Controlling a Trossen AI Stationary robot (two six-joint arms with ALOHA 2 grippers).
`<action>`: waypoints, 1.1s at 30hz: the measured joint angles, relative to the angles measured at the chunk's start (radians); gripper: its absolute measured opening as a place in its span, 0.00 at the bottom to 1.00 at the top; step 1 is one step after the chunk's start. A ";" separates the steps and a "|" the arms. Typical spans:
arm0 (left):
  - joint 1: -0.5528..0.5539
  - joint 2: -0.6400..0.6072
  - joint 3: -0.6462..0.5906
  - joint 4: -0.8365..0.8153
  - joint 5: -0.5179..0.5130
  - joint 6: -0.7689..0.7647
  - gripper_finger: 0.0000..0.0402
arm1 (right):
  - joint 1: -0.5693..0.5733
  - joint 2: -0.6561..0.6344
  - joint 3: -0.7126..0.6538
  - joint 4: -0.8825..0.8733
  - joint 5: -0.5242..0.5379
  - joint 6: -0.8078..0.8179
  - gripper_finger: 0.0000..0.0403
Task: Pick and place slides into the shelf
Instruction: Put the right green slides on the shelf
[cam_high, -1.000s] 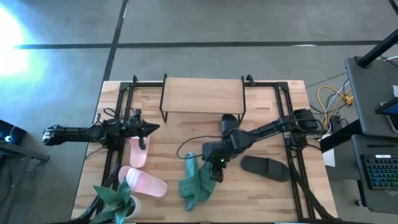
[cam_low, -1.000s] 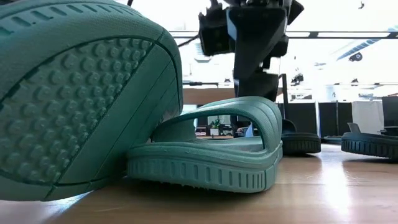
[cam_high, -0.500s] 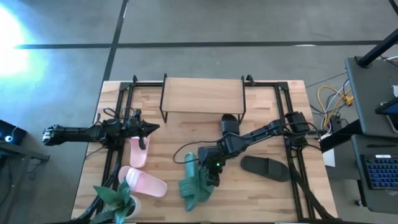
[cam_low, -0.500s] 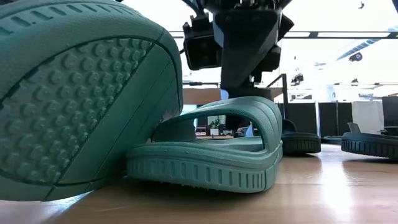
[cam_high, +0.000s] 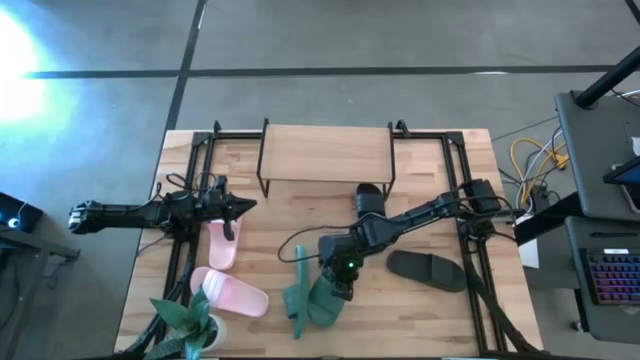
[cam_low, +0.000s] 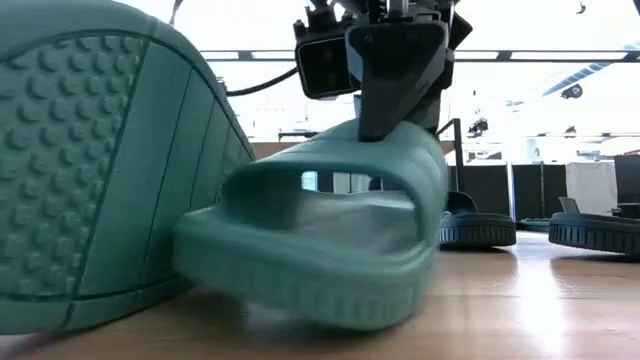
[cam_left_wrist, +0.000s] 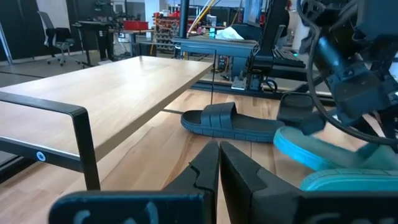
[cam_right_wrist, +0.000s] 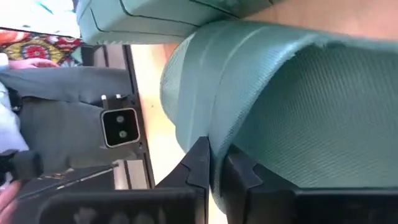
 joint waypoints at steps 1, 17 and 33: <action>0.000 0.000 0.000 0.000 0.000 0.000 0.00 | 0.004 -0.014 0.007 -0.021 0.029 0.002 0.03; 0.000 0.003 0.000 0.000 0.000 0.000 0.00 | 0.041 -0.277 0.043 -0.037 1.315 1.141 0.03; 0.000 0.007 0.000 0.000 0.000 0.000 0.00 | -0.244 -0.212 0.040 -0.030 1.759 1.654 0.03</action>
